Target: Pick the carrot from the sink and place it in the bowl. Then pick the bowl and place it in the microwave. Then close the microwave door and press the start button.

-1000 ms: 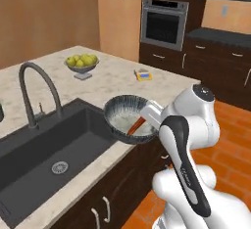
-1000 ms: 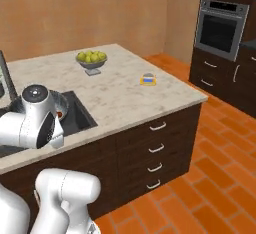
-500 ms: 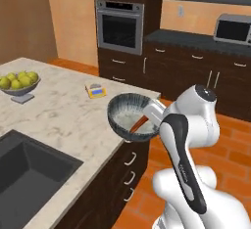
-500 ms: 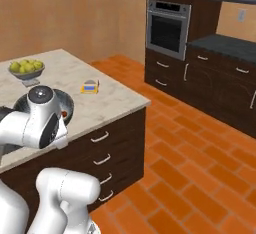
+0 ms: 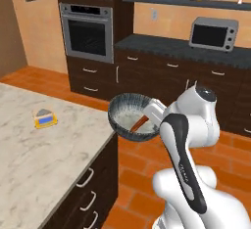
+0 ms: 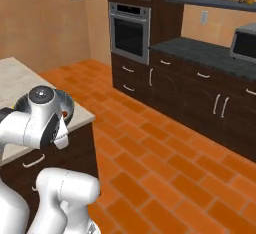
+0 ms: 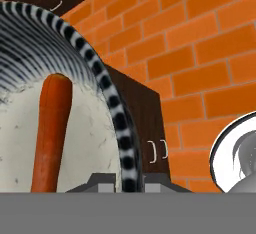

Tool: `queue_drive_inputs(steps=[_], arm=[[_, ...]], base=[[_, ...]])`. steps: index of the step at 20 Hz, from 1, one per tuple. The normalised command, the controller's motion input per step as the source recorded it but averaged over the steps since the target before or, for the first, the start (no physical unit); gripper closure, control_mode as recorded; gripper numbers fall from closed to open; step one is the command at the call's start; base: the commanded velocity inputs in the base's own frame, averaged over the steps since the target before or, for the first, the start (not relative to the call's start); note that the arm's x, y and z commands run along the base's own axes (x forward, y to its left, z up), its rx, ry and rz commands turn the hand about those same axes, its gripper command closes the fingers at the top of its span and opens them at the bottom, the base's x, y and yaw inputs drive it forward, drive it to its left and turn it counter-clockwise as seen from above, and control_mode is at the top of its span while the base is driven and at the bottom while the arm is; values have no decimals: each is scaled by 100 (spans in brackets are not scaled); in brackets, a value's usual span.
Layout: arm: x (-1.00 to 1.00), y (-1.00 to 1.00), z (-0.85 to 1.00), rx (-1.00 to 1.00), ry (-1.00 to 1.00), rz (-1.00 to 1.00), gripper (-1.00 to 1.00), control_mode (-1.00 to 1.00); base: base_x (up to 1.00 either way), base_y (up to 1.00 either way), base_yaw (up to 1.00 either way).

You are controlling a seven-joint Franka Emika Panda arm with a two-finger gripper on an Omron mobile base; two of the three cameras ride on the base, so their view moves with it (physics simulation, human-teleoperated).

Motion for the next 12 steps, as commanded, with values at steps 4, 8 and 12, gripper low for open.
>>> queue_drive_inputs(steps=[4, 8, 12], arm=[[0, 0, 0, 0, 0, 0, 100, 100], [0, 0, 0, 0, 0, 0, 100, 100], [0, 0, 0, 0, 0, 0, 100, 100]], base=[[88, -100, -18], [100, -100, -14], [100, -92, -8]])
